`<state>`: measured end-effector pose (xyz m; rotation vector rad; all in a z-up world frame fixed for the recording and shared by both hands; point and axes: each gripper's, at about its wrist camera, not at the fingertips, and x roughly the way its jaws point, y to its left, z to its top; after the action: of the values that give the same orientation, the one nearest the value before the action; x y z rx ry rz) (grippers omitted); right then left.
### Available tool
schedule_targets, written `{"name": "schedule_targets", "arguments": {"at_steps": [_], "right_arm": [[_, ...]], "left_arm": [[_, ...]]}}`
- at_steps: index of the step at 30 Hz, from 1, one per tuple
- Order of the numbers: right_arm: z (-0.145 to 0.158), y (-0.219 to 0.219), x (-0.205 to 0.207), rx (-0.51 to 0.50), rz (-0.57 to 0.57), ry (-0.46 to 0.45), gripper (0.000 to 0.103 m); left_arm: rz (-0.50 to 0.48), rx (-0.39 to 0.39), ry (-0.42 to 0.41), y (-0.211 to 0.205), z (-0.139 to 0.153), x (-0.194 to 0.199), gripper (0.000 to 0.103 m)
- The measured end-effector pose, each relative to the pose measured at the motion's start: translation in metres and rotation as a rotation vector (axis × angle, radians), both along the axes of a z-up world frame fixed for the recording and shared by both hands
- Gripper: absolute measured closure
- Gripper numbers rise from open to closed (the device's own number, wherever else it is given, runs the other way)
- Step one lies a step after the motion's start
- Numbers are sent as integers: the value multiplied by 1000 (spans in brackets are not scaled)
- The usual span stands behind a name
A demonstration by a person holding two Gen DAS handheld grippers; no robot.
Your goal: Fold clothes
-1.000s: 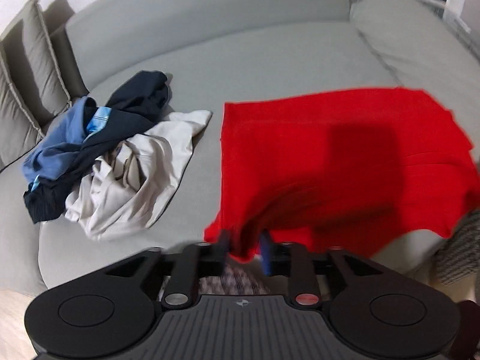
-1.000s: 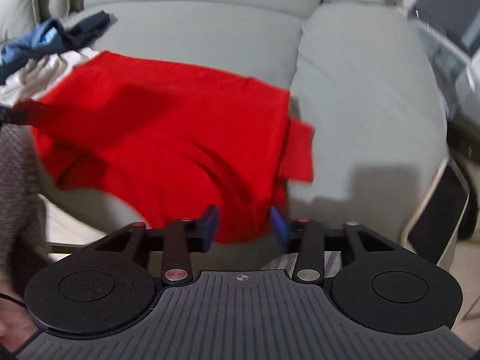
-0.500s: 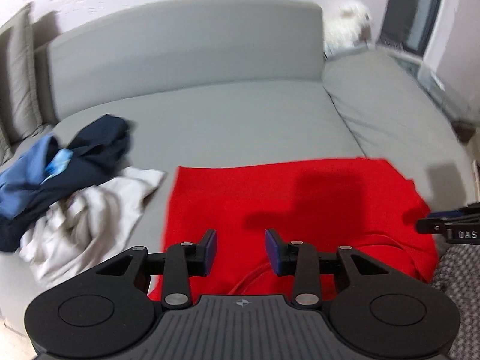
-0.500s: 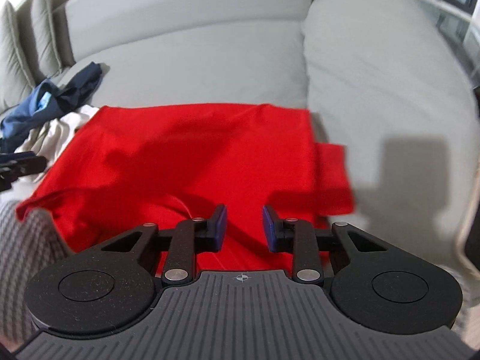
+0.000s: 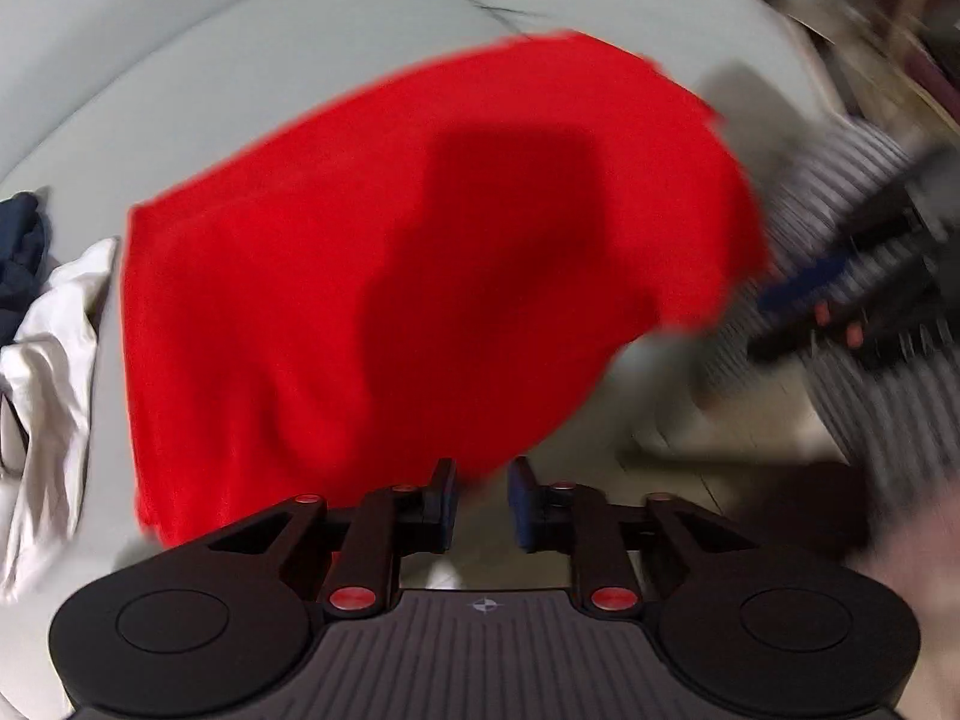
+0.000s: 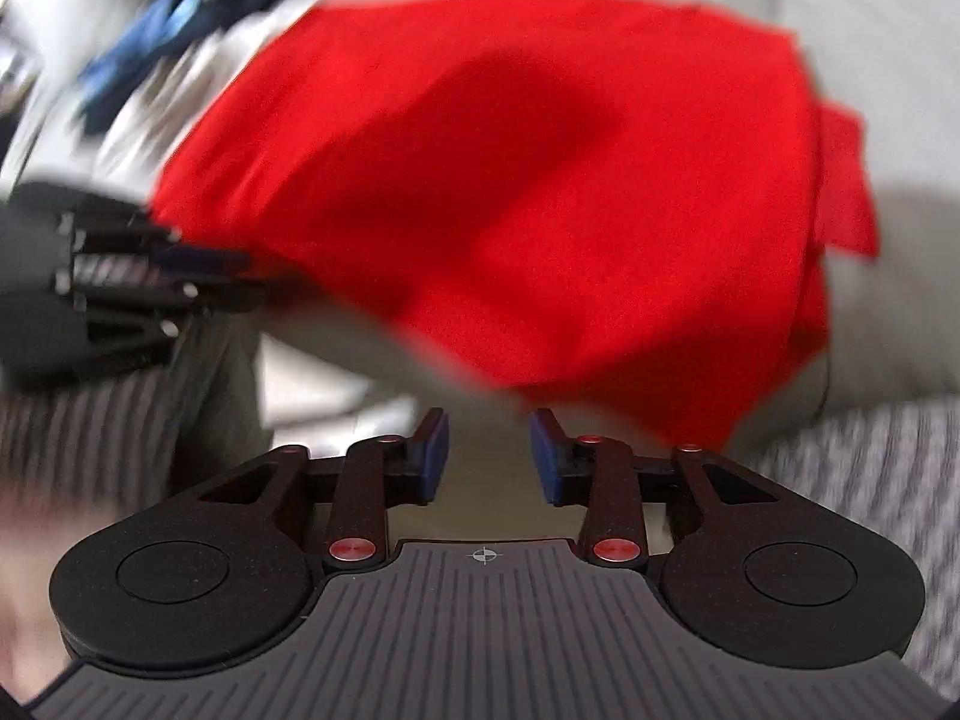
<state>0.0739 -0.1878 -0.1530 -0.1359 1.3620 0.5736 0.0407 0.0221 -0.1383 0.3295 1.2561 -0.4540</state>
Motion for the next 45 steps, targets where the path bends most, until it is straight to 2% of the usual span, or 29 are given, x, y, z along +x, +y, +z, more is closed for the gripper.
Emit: {"name": "schedule_targets", "arguments": {"at_steps": [2, 4, 6, 8, 10, 12, 13, 14, 16, 17, 18, 20, 26, 33, 35, 37, 39, 43, 45], "right_arm": [[12, -11, -16, -56, 15, -71, 61], [20, -22, -14, -62, -40, -132, 61], [24, -34, -7, -37, -145, -187, 62], [20, -35, 3, -9, -237, -232, 66], [9, -29, 11, 19, -261, -258, 69], [-8, -19, 18, 35, -266, -260, 70], [-22, -14, 21, 21, -264, -229, 70], [-34, -11, 23, -12, -259, -182, 72], [-49, -15, 24, -118, -272, -108, 71], [-49, -24, 23, -149, -306, -90, 71], [-45, -29, 22, -155, -320, -96, 71], [-27, -45, 16, -193, -335, -186, 71], [-11, -63, 41, -123, -391, -306, 70], [-15, -35, 79, -41, -321, -392, 71], [-23, -27, 88, -32, -294, -424, 71], [-34, -20, 96, -56, -273, -402, 70], [-42, -20, 99, -85, -276, -371, 67], [-38, -35, 94, -81, -322, -326, 68], [-39, -43, 88, -93, -337, -319, 62]], "left_arm": [[25, 36, -52, 11, 12, -14, 70], [108, 32, -97, 22, 18, -13, 69], [226, -1, -154, 28, 20, -3, 69], [288, -7, -187, 22, 16, 8, 67], [338, -4, -220, 11, 6, 22, 67], [371, 29, -185, 6, -10, 36, 67], [389, 48, -163, 3, -19, 43, 66], [409, 90, -126, 3, -32, 50, 57], [426, 109, -114, 4, -35, 53, 53], [428, 110, -127, 6, -29, 52, 55], [427, 112, -147, 7, -22, 49, 55], [420, 108, -192, 10, -10, 44, 53], [459, 58, -286, 8, 0, 49, 53], [467, 87, -360, -16, -16, 72, 53], [456, 145, -353, -20, -27, 75, 52], [445, 219, -290, -21, -44, 79, 47], [449, 224, -298, -19, -47, 78, 41], [481, 198, -272, -11, -47, 80, 38], [494, 181, -271, -7, -48, 79, 37]]}}
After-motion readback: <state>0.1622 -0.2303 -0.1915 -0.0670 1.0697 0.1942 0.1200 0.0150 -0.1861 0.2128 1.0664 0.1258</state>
